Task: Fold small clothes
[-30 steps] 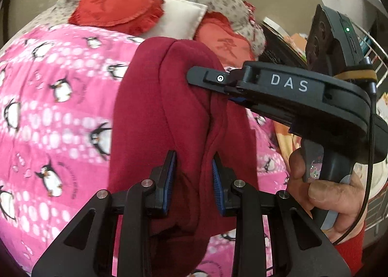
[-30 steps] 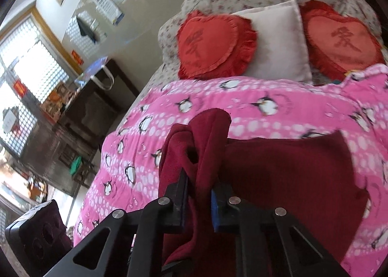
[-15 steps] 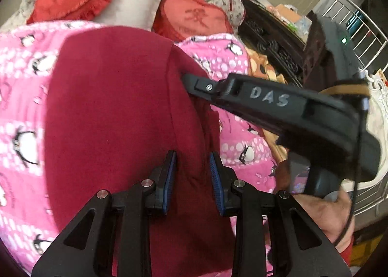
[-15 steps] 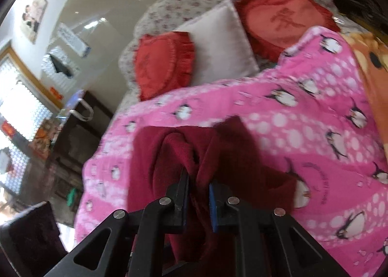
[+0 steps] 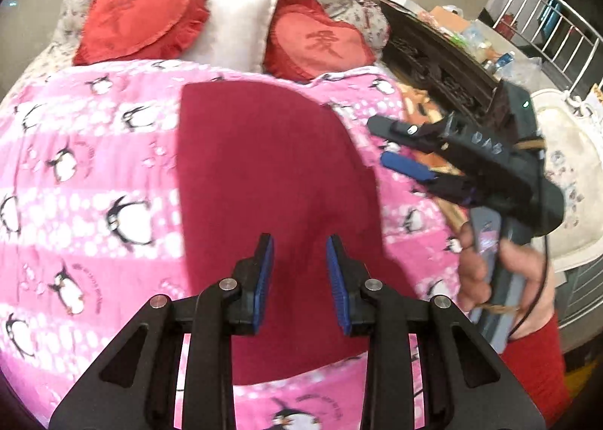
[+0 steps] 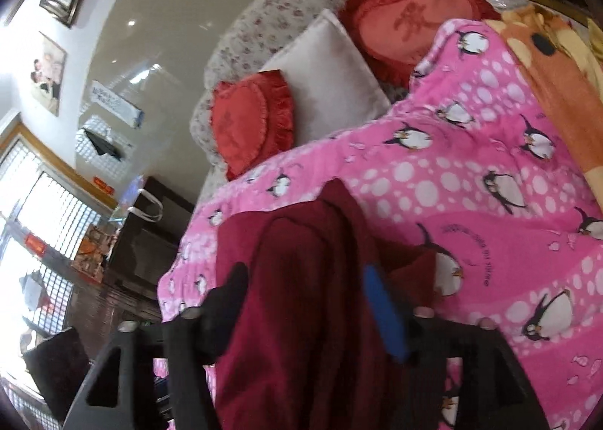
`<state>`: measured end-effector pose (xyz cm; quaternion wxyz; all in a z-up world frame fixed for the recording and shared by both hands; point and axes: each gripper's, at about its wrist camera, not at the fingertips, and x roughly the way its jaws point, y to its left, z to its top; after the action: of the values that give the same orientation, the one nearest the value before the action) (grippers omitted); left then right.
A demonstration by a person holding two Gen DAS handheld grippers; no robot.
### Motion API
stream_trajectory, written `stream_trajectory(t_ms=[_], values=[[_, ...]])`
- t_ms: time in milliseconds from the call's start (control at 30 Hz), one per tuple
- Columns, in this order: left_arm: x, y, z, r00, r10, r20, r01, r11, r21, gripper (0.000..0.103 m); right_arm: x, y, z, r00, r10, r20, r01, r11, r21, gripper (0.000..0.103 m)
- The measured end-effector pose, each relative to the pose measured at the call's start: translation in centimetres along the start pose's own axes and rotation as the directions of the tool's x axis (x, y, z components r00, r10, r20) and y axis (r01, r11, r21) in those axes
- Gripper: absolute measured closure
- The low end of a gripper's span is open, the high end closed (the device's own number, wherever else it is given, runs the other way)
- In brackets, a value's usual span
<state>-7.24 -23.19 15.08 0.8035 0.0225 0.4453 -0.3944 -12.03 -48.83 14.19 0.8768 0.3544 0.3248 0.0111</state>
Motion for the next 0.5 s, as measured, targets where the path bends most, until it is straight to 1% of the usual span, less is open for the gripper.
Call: stream_trajectory(t_ms=[33,100,133,200,267,300,333,367,400,433,467,500], values=[[0.2,0.4,-0.4,1.0,0.004,-0.008,-0.005,1.0,-0.002,0.075,0.4,0.2,-0.2,1.0,-0.007,-0.011,0.007,1.0,-0.006,0.035],[1.0,0.8,-1.2,0.999,0.008,-0.038,-0.009,1.0,-0.01,0.075,2.1,0.5,-0.7,0.997,-0.041,-0.064,0.041,0.999,-0.013,0.035],[1.4,0.9,-1.6,0.999,0.007,-0.05,-0.008,1.0,-0.014,0.075,3.1,0.4,-1.0,0.995,-0.039,-0.093,0.038,0.999,-0.004,0.035],[2.0,0.6,-2.1,0.999,0.029,-0.034,-0.029,1.0,-0.001,0.075,4.8,0.3,-1.6,0.991,-0.027,-0.133,0.029,1.0,0.012,0.035],[2.3,0.1,-2.3,0.998,0.05,-0.022,-0.05,0.999,0.02,0.075,5.5,0.5,-1.9,0.992,-0.04,-0.123,0.039,0.999,-0.012,0.035],[2.4,-0.1,-2.2,0.998,0.055,-0.02,-0.054,0.998,0.024,0.075,5.5,0.6,-1.9,0.993,-0.044,-0.107,0.041,0.999,-0.027,0.051],[2.5,-0.4,-2.0,0.998,0.052,-0.021,-0.052,0.998,0.025,0.075,5.3,0.7,-1.8,0.995,-0.045,-0.093,0.042,0.998,-0.038,0.07],[2.6,-0.6,-1.7,0.999,0.047,-0.023,-0.047,0.999,0.023,0.075,5.2,1.0,-1.7,0.995,-0.049,-0.09,0.044,0.998,-0.053,0.072],[2.6,-0.8,-1.3,0.999,0.038,-0.024,-0.037,0.999,0.019,0.075,4.8,1.4,-1.7,0.995,-0.061,-0.079,0.055,0.995,-0.082,0.081],[2.6,-1.0,-1.0,0.999,0.029,-0.019,-0.029,0.999,0.017,0.075,4.2,2.4,-1.7,0.995,-0.084,-0.06,0.074,0.987,-0.145,0.083],[2.4,-1.0,-0.9,1.0,0.022,-0.01,-0.022,1.0,0.014,0.074,3.8,2.9,-1.6,0.994,-0.1,-0.048,0.09,0.979,-0.181,0.083],[2.3,-1.1,-0.8,1.0,0.019,0.0,-0.019,1.0,0.011,0.067,3.2,3.3,-1.5,0.993,-0.117,-0.034,0.107,0.972,-0.211,0.084]])
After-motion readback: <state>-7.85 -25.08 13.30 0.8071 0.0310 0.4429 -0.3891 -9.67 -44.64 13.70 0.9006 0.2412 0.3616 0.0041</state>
